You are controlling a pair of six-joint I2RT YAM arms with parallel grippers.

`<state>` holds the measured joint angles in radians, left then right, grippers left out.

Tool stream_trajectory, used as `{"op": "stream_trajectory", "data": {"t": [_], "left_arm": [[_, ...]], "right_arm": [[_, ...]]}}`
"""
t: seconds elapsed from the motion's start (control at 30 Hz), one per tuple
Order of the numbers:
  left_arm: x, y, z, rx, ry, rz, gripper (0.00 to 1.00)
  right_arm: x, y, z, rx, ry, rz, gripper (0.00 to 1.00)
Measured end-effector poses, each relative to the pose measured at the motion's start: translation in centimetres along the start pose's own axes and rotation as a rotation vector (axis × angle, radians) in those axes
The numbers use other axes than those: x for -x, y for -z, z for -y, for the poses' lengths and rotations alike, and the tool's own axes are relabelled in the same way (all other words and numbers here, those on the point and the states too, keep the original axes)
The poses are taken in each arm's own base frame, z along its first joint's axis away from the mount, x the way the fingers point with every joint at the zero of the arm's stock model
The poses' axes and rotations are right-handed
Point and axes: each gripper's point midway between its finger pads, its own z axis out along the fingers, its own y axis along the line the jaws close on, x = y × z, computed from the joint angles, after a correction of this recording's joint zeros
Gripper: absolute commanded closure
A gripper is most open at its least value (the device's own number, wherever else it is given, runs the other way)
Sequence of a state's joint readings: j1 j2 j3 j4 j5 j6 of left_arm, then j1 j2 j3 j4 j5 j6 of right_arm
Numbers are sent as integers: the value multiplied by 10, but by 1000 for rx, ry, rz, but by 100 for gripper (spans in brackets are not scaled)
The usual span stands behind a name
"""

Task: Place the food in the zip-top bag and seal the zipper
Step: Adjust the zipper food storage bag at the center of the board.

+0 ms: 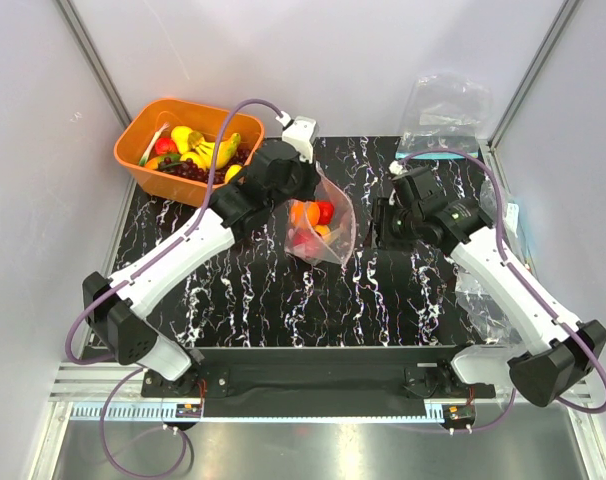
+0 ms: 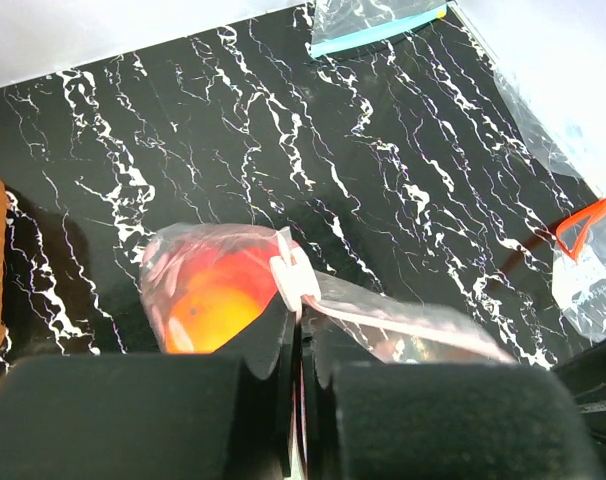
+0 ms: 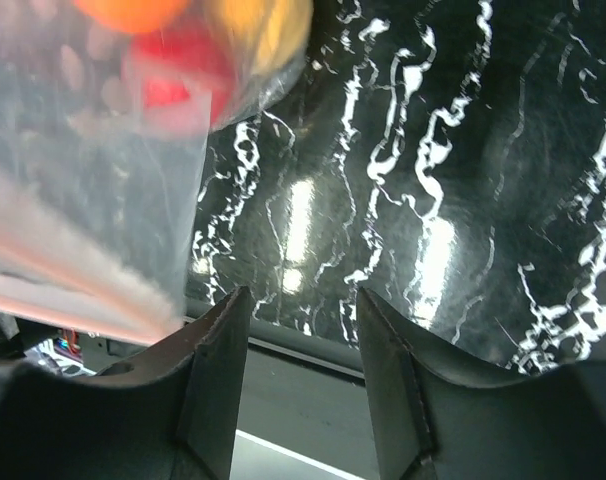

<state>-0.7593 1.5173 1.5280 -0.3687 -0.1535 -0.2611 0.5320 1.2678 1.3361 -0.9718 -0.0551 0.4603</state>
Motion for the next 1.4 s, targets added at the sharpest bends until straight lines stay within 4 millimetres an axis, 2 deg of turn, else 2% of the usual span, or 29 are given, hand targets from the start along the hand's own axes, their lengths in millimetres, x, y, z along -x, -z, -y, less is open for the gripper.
{"op": "stream_trajectory", "data": {"t": [0.2,0.3,0.4,0.5,0.63,0.73,0.87,1.03,1.17,1.27,1.3,1.37,1.4], "left_arm": [[1,-1,0,-24,8,-4,94],[1,-1,-2,-32,16,-6,93],[2,-2,-6,-32,25,-7,92],[3,-2,-10,-28,32,-7,92],[4,-2,-14,-22,39,-7,91],[3,-2,-13,-26,41,-11,90],[2,-2,-12,-33,46,-14,90],[2,-2,-12,-33,47,-15,89],[2,-2,-13,-31,47,-18,90],[2,-2,-15,-27,48,-17,90],[2,-2,-16,-25,49,-16,91],[3,-2,-17,-23,50,-16,92],[3,-2,-18,-22,50,-15,93]], "right_arm": [[1,-17,-18,34,23,-18,45],[3,-16,-25,50,35,-6,46],[8,-8,-31,76,36,31,41],[15,10,-40,139,43,115,38],[7,39,-59,247,85,194,33],[1,45,-77,302,121,205,31],[-3,33,-89,295,145,195,32],[-7,-5,-90,161,163,180,35],[-13,-35,-85,69,155,155,41],[-10,-50,-80,12,134,167,55],[-8,-54,-78,-6,125,175,65],[-7,-61,-75,-32,114,182,74],[-6,-63,-74,-40,107,183,88]]}}
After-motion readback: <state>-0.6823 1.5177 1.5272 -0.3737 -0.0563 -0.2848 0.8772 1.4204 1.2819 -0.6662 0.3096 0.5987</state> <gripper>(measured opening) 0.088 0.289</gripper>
